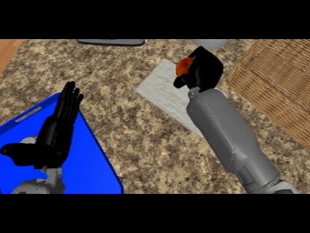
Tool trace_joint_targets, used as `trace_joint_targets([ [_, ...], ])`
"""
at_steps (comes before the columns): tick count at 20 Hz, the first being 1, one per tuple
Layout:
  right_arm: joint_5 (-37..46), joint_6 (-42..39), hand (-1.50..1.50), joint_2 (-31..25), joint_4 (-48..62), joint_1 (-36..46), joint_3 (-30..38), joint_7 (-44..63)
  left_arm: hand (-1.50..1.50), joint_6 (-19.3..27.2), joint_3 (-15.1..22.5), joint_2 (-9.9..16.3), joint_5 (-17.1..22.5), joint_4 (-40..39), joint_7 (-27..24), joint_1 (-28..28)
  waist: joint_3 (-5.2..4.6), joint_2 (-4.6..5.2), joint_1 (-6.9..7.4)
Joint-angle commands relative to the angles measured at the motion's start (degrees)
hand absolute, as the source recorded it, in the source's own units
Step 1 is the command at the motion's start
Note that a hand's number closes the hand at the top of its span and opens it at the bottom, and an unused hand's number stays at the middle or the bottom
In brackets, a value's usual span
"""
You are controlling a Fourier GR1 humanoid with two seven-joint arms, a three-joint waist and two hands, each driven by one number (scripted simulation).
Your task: Pick the tomato from the placemat and place it in the basket
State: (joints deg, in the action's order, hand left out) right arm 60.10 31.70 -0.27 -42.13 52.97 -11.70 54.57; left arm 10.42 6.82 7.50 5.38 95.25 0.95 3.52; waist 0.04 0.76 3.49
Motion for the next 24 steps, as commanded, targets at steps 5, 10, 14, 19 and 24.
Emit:
trace_joint_targets([
  [5, 1.00, 4.75, 1.50, 0.25, -5.00, 10.22, -3.00, 9.44, 0.00, 2.02, 0.22, -1.53, -2.23, -1.32, -1.36, -0.24, -0.07, -0.74, -2.34],
  [10, 3.10, 3.31, 1.50, 0.25, -6.63, 10.45, -1.12, 15.29, 0.00, 3.27, 0.66, -2.33, -2.53, 1.22, 1.10, -1.39, -0.04, -0.92, -3.02],
  [14, 8.12, -2.37, 1.50, -0.67, -7.53, 8.85, 0.50, 20.07, 0.00, 0.52, -1.71, 0.40, -0.50, 2.38, 0.48, -3.55, -0.06, -1.22, -3.58],
  [19, 10.87, -10.47, 1.50, -4.72, -11.54, 5.29, 1.43, 19.83, 0.00, -0.94, -2.78, 0.86, 0.36, 1.79, -3.03, -7.61, -0.09, -1.27, -3.95],
  [24, 10.56, -12.62, 1.50, -7.82, -18.48, 0.15, 4.14, 17.68, 0.00, -0.95, -4.89, 0.18, 1.26, -3.23, -3.01, -2.36, -0.08, -1.04, -4.53],
])
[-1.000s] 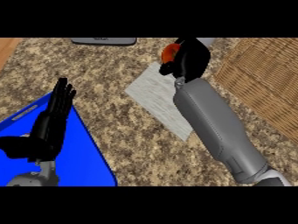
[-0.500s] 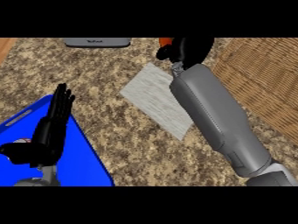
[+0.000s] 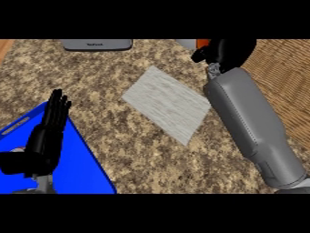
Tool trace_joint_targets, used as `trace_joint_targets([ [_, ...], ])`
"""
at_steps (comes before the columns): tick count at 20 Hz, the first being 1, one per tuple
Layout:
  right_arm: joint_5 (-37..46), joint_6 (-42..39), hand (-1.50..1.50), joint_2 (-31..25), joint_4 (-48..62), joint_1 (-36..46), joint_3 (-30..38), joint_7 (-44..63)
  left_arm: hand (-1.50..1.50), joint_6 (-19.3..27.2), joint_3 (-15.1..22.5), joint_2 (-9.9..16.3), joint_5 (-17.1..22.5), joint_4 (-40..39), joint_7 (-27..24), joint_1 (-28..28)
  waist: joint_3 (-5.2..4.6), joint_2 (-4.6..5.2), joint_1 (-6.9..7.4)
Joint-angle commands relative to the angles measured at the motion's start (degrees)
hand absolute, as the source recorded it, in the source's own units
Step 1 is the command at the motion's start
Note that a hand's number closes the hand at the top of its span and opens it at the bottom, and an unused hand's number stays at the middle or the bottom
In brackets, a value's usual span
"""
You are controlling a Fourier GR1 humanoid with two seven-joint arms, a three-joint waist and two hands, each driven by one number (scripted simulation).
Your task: Pick the tomato from the placemat and place it in the basket
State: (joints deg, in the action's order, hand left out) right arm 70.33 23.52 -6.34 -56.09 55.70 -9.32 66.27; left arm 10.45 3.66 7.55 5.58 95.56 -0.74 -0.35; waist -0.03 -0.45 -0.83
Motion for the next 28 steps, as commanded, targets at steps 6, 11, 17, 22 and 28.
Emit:
trace_joint_targets([
  [6, -1.79, -5.37, 1.50, -7.37, -12.29, -11.51, 6.44, -0.55, 0.00, -1.14, -1.51, 0.04, 0.94, -1.01, 0.29, 1.34, 0.02, 0.31, 0.18],
  [11, -3.08, -7.11, 1.50, -9.87, -17.68, -17.64, 9.04, -4.78, 0.00, -2.01, -1.46, -0.48, 0.47, -3.39, -1.24, 2.24, 0.02, 0.39, 0.25],
  [17, -4.57, -9.72, 1.50, -11.04, -17.13, -21.42, 11.61, -8.07, 0.00, -1.59, -0.50, -1.27, -0.99, -0.78, -0.70, 0.44, 0.02, 0.42, 0.72],
  [22, -3.95, -7.27, 1.50, -9.55, -10.54, -20.55, 12.90, -10.34, 0.00, -1.03, 0.44, -1.35, -2.14, 4.25, 4.09, -0.10, 0.04, 0.48, 1.23],
  [28, -6.23, -2.51, 1.50, -9.24, -11.88, -24.60, 15.51, -14.96, 0.00, -0.21, 0.64, -3.45, -4.01, 1.54, 2.07, 0.92, 0.04, 0.46, 1.00],
])
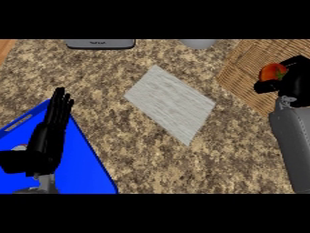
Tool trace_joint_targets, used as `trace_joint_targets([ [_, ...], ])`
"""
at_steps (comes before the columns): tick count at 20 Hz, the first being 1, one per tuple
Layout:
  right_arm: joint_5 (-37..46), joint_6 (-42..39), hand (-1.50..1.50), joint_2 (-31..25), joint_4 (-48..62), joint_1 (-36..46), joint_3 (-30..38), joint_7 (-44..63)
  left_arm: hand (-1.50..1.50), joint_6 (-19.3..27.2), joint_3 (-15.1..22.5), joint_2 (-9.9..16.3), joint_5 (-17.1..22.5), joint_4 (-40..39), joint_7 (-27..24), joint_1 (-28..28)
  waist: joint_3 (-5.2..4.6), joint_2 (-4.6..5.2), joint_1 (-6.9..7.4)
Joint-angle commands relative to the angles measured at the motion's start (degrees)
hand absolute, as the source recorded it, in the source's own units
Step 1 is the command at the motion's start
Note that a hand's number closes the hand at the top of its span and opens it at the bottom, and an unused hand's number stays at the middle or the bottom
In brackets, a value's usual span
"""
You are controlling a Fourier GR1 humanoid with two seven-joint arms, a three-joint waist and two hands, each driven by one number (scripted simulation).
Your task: Pick the tomato from the placemat and place it in the basket
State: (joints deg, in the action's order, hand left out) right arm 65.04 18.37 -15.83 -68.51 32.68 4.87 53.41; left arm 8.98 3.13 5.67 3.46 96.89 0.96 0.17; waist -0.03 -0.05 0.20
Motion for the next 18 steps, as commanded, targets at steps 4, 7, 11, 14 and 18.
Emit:
trace_joint_targets([
  [4, -1.42, 2.31, 1.50, 0.72, 0.33, -2.06, 2.36, -1.37, 0.00, -1.64, -0.73, -0.91, -0.05, -1.89, -3.17, -1.64, 0.02, 0.05, -0.02],
  [7, -6.83, 3.47, 1.50, -1.91, -2.42, -7.64, 5.37, -7.25, 0.00, -1.27, -3.09, 1.12, 0.58, -1.13, 2.44, 3.43, 0.04, 0.01, -0.40],
  [11, -3.45, 8.34, 1.50, -1.22, 3.51, -4.15, 7.39, -3.55, 0.00, -0.81, -0.20, -1.36, -1.31, -1.19, 0.40, 1.14, 0.04, 0.09, -0.05],
  [14, -8.21, 7.44, -1.50, -2.29, 6.91, -7.17, 8.31, -10.51, 0.00, -2.56, -2.48, -0.47, 1.09, -1.65, -0.11, 1.51, 0.04, 0.15, -0.01],
  [18, -7.17, 11.59, -1.50, -0.68, 10.82, -4.54, 7.31, -12.64, 0.00, -2.71, -0.31, -1.51, -0.15, 3.75, -0.41, -4.06, 0.05, 0.10, 0.41],
])
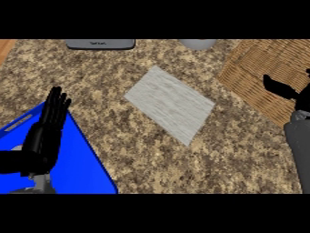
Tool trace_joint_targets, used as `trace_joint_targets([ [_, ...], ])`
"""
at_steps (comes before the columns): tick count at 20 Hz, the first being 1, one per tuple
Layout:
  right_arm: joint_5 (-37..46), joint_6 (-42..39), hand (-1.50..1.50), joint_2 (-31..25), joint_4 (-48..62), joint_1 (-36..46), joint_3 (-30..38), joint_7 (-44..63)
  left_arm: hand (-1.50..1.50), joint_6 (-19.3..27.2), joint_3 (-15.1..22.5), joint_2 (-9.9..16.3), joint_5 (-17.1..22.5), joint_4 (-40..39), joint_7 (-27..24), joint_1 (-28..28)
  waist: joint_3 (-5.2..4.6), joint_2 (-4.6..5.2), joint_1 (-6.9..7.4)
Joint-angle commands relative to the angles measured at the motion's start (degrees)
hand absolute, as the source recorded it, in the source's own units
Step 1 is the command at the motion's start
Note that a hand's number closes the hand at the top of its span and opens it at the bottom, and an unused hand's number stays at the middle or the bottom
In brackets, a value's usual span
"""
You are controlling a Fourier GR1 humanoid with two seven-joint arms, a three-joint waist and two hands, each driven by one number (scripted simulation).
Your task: Pick the tomato from the placemat and place it in the basket
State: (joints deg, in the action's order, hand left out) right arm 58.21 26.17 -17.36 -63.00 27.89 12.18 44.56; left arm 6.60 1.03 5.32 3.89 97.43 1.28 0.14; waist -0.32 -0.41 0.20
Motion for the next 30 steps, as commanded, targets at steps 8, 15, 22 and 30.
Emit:
trace_joint_targets([
  [8, -2.57, 10.03, -1.50, -1.24, -3.74, -1.98, 1.37, -8.14, 0.00, 0.25, 1.72, -1.04, -1.97, 3.07, 2.00, -1.82, 0.31, 0.27, -0.15],
  [15, 7.80, 10.85, -1.50, -0.29, -14.88, -5.21, 0.41, 1.95, 0.00, 3.04, 3.10, -2.51, -4.49, 5.39, 5.58, -0.23, 0.30, 0.19, -0.43],
  [22, 8.59, 7.28, -1.50, -0.73, -31.59, -14.29, 5.79, 8.04, 0.00, 1.11, 0.66, -1.83, -2.66, 2.00, 1.17, -1.42, 0.29, 0.08, -1.05],
  [30, -4.01, -0.79, -1.50, -3.00, -53.19, -27.50, 10.57, 4.22, 0.00, 0.01, -1.06, -0.97, -1.55, 0.17, 2.30, 1.65, 0.30, 0.23, -0.94],
])
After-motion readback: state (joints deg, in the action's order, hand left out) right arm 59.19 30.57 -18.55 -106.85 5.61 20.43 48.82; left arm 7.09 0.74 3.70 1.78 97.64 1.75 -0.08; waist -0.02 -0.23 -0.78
